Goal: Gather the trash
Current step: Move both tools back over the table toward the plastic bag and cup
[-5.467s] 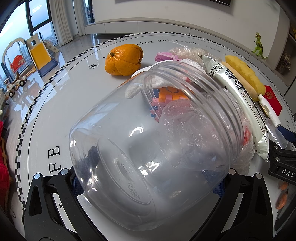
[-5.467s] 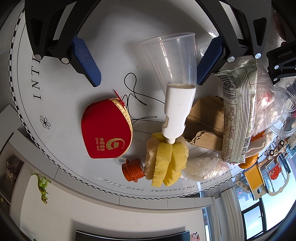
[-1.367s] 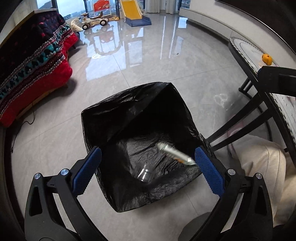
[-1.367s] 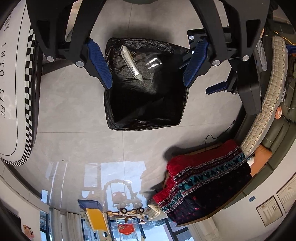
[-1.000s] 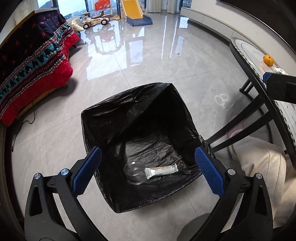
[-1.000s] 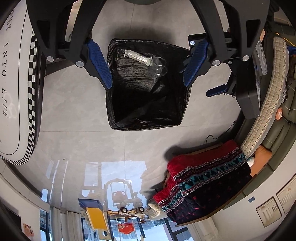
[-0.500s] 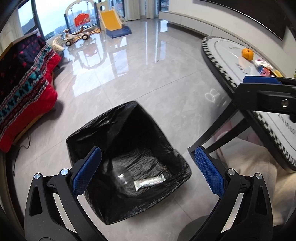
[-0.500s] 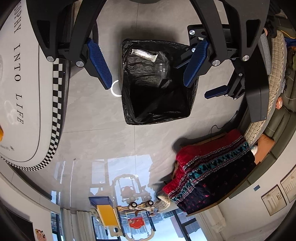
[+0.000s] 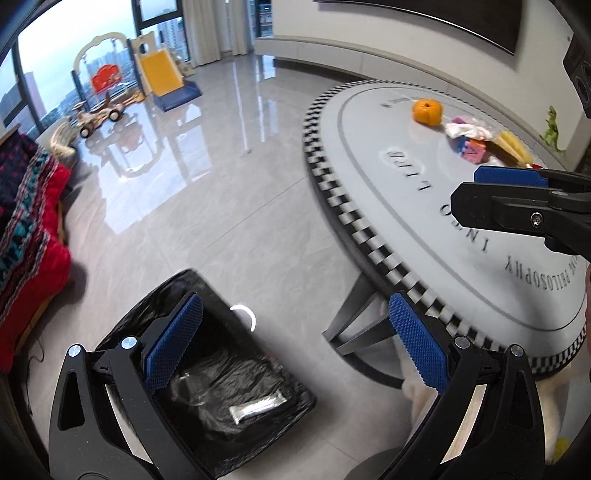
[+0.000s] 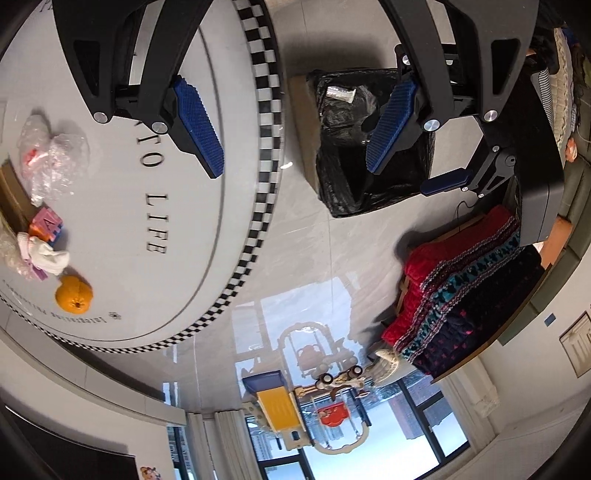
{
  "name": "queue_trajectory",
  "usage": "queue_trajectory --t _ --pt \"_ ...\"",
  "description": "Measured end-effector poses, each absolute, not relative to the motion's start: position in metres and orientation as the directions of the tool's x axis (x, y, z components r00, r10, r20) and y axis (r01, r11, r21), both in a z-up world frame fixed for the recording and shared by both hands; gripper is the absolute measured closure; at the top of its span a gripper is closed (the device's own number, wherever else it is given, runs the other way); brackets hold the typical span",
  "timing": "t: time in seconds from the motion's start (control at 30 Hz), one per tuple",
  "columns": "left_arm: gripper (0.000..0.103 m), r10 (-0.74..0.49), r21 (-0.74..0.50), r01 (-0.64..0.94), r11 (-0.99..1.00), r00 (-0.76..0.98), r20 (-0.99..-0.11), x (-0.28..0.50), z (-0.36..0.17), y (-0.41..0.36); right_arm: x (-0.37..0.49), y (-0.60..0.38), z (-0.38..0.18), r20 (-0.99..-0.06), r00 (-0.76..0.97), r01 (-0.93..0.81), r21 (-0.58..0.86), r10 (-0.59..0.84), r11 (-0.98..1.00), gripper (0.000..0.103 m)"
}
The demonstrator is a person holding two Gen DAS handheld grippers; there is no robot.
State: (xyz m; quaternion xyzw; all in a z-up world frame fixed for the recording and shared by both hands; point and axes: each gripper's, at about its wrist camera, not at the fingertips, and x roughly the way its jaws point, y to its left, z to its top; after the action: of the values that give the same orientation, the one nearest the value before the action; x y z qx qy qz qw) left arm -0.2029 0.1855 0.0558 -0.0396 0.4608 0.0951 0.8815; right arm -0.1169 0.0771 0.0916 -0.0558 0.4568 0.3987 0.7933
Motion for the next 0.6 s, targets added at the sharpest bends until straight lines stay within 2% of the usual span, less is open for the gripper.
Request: queue_trajectory --t 0.6 --pt "0.005 -0.067 -0.021 0.091 0.996 0.545 -0.835 -0.08 0.06 0.039 -0.02 -0.118 0.077 -0.782 0.466 -0.363 0.258 0.414 0.895 0.023"
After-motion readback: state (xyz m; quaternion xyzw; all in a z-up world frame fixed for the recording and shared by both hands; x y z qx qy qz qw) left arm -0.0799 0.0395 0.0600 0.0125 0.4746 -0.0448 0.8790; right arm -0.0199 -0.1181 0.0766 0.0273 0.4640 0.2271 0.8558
